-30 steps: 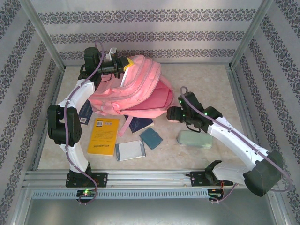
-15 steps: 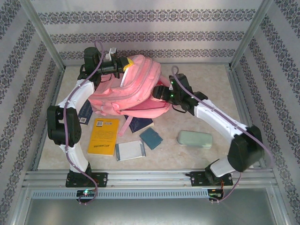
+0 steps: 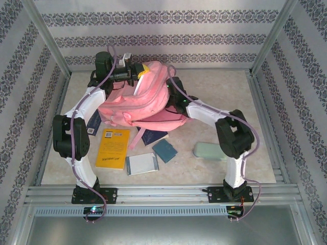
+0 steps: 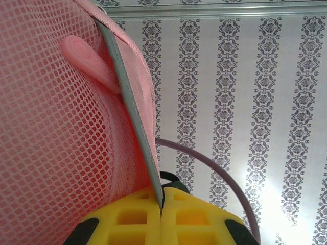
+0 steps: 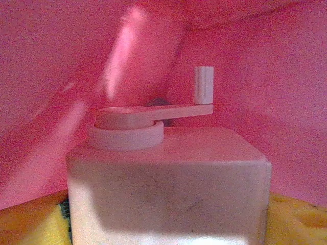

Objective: Pack the student bag
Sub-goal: Place the loose stationery in the student bag.

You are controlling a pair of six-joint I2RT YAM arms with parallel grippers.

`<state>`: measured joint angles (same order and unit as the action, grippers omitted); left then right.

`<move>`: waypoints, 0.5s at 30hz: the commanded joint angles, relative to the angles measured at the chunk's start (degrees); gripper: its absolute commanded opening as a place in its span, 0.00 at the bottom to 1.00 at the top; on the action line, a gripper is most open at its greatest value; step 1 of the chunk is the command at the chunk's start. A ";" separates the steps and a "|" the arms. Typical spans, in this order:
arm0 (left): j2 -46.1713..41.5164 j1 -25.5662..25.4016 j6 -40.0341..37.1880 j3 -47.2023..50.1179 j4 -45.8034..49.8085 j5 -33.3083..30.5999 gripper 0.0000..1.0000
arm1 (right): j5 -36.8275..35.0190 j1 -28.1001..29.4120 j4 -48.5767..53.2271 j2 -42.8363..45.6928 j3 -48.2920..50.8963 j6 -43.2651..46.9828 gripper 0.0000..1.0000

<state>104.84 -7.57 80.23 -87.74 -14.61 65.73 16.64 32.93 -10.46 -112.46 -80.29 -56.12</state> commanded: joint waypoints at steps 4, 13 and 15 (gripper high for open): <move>-1.65 -1.37 1.46 -3.18 -8.95 2.25 0.00 | -3.30 3.22 -14.54 -6.29 -3.58 -9.17 0.97; -1.57 -1.27 1.58 -2.74 -9.34 2.29 0.00 | -4.27 3.68 -4.52 -2.11 -4.47 -0.60 0.98; -1.59 -1.30 1.43 -2.44 -9.14 2.29 0.00 | -5.37 3.90 -1.20 0.36 -3.42 1.37 0.98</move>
<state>105.08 -7.51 81.30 -87.74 -15.33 65.36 12.88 35.42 -16.91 -117.16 -82.54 -60.01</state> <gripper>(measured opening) 0.051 0.977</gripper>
